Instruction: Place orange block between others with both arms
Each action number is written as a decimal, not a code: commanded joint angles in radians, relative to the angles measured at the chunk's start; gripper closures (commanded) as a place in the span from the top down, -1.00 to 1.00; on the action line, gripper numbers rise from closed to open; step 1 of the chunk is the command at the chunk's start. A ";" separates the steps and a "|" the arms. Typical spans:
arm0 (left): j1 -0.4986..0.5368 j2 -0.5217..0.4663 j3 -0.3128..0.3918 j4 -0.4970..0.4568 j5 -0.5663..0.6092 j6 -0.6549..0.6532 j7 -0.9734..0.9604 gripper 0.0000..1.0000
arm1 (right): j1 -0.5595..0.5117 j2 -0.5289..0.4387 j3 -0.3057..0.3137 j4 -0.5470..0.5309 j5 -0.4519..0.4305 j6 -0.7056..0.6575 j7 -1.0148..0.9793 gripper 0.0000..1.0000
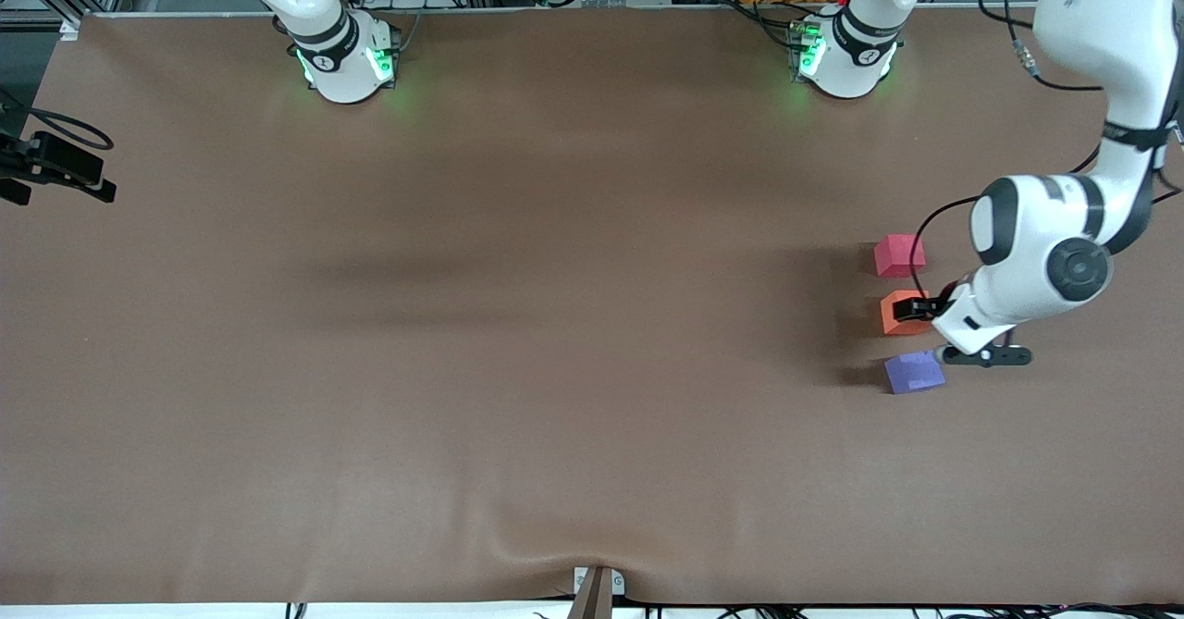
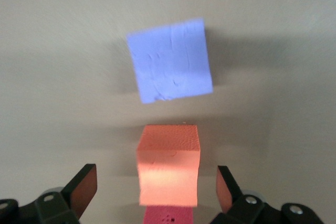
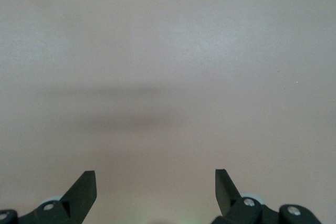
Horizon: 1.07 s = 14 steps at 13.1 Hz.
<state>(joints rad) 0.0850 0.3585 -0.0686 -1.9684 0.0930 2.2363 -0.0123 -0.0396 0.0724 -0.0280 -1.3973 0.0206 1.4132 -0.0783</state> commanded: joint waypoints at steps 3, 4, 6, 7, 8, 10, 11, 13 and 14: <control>0.015 -0.122 -0.008 0.210 -0.010 -0.330 0.008 1.00 | -0.005 0.003 0.005 0.006 0.013 0.003 0.015 1.00; 0.015 -0.116 -0.007 0.285 -0.042 -0.390 0.005 1.00 | -0.005 0.003 0.005 0.006 0.013 0.003 0.015 1.00; 0.016 -0.121 -0.007 0.376 -0.065 -0.461 0.005 1.00 | -0.005 0.003 0.005 0.006 0.013 0.003 0.015 1.00; 0.015 -0.128 -0.007 0.408 -0.065 -0.490 0.003 1.00 | -0.005 0.003 0.005 0.006 0.013 0.003 0.014 1.00; 0.015 -0.136 -0.007 0.440 -0.065 -0.526 0.003 1.00 | -0.003 0.003 0.005 0.006 0.013 0.003 0.015 1.00; 0.015 -0.138 -0.010 0.489 -0.065 -0.584 0.003 1.00 | -0.003 0.003 0.005 0.006 0.013 0.003 0.014 1.00; 0.010 -0.138 -0.008 0.517 -0.064 -0.604 0.002 1.00 | -0.003 0.003 0.005 0.006 0.013 0.003 0.015 1.00; 0.015 -0.138 -0.010 0.529 -0.065 -0.647 0.002 1.00 | -0.003 0.003 0.005 0.006 0.013 0.003 0.015 1.00; 0.015 -0.136 -0.010 0.534 -0.065 -0.652 0.000 1.00 | -0.003 0.003 0.005 0.006 0.013 0.003 0.014 1.00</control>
<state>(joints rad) 0.0908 0.2129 -0.0713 -1.4640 0.0425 1.6216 -0.0124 -0.0394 0.0732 -0.0272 -1.3974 0.0209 1.4137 -0.0783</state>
